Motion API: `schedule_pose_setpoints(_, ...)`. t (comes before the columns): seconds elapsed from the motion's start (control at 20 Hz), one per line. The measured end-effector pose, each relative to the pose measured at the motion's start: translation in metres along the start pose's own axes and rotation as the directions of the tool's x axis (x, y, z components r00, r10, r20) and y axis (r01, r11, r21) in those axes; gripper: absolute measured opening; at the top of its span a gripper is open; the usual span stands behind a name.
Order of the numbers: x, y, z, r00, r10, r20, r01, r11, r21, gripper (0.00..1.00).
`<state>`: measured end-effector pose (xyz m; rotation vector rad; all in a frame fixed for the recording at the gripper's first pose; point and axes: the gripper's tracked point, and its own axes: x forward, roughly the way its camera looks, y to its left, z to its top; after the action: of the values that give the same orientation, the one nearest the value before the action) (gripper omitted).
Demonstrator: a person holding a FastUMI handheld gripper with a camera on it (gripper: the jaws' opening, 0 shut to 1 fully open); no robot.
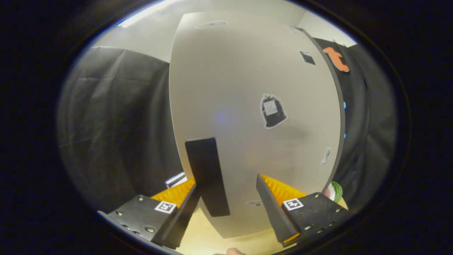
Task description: Open the shoe cabinet door, grab the shoes and put them into the shoe cabinet, then close the shoe cabinet door.
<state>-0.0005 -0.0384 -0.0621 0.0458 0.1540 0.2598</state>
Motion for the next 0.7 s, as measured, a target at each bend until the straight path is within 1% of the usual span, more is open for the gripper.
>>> schedule_pose_setpoints(0.15, 0.024, 0.006, 0.001, 1.000, -0.009, 0.008, 0.009, 1.000, 0.002, 0.96)
schedule_pose_setpoints(0.25, 0.028, 0.008, 0.000, 1.000, -0.018, 0.007, 0.018, 1.000, 0.002, 0.96)
schedule_pose_setpoints(0.5, 0.026, 0.009, 0.002, 0.996, -0.083, 0.021, 0.083, 0.996, -0.015, 0.97)
schedule_pose_setpoints(0.7, 0.027, 0.010, 0.003, 0.992, -0.120, 0.033, 0.120, 0.993, -0.012, 0.98)
